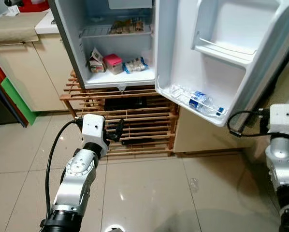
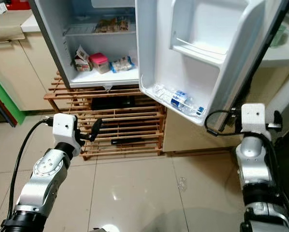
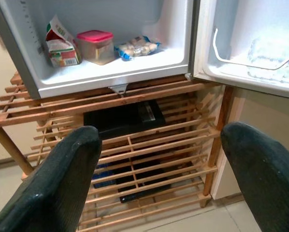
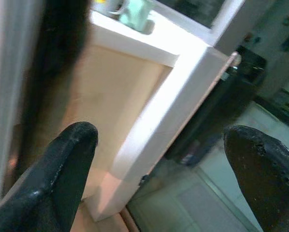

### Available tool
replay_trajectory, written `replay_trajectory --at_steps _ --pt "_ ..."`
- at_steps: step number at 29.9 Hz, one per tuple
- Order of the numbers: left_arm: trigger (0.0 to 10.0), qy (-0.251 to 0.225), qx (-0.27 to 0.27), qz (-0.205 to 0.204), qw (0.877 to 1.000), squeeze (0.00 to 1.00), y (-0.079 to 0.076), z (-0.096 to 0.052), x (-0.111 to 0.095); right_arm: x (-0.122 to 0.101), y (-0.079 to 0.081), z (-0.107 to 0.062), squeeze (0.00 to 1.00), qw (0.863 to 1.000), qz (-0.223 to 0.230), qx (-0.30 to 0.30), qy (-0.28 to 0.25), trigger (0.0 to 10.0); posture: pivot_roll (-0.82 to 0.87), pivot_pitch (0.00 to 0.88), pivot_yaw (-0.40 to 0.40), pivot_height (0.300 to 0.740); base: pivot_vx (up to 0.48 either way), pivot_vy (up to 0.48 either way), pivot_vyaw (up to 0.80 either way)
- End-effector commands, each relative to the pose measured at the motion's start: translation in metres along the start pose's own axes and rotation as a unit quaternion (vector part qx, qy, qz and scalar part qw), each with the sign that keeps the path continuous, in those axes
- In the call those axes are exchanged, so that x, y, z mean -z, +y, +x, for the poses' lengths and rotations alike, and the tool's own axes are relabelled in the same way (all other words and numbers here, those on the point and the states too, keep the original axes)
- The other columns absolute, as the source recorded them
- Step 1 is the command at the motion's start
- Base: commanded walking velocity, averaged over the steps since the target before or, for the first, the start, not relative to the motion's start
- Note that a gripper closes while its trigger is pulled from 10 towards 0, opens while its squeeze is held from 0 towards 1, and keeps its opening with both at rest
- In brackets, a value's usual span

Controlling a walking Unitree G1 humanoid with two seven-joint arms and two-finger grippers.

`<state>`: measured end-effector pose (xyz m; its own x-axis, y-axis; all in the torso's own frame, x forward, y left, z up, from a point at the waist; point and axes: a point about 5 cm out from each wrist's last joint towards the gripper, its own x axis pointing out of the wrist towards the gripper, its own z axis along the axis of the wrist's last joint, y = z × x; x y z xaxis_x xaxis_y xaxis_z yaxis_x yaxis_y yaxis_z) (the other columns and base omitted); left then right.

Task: Restocking fridge

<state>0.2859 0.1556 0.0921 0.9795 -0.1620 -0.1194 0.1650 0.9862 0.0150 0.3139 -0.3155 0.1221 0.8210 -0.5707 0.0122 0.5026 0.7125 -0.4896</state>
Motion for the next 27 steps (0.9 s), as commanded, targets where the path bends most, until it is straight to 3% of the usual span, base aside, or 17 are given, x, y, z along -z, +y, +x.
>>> replay_trajectory --at_steps 1,6,11,27 --pt "10.0 0.002 -0.011 -0.001 1.0 0.0 0.005 -0.003 -0.001 -0.007 -0.001 0.006 0.0 1.0 -0.003 0.009 0.0 10.0 -0.15 0.0 0.049 0.74 0.0 0.0 0.0" --pt "10.0 0.038 -0.018 -0.001 0.999 0.0 0.007 -0.003 0.012 -0.015 0.005 0.015 0.0 1.0 0.001 -0.001 0.01 10.0 -0.15 0.0 0.05 0.74 0.0 0.0 0.0" --pt "10.0 0.088 -0.033 0.0 0.996 0.0 0.018 -0.011 0.038 -0.031 0.01 0.026 0.0 1.0 0.006 -0.002 0.016 10.0 -0.13 0.0 0.052 0.74 0.0 0.0 0.0" --pt "10.0 0.091 -0.036 0.0 0.995 0.0 0.021 -0.014 0.039 -0.037 0.011 0.03 0.0 1.0 0.01 -0.001 0.02 10.0 -0.12 0.0 0.048 0.74 0.0 0.0 0.0"
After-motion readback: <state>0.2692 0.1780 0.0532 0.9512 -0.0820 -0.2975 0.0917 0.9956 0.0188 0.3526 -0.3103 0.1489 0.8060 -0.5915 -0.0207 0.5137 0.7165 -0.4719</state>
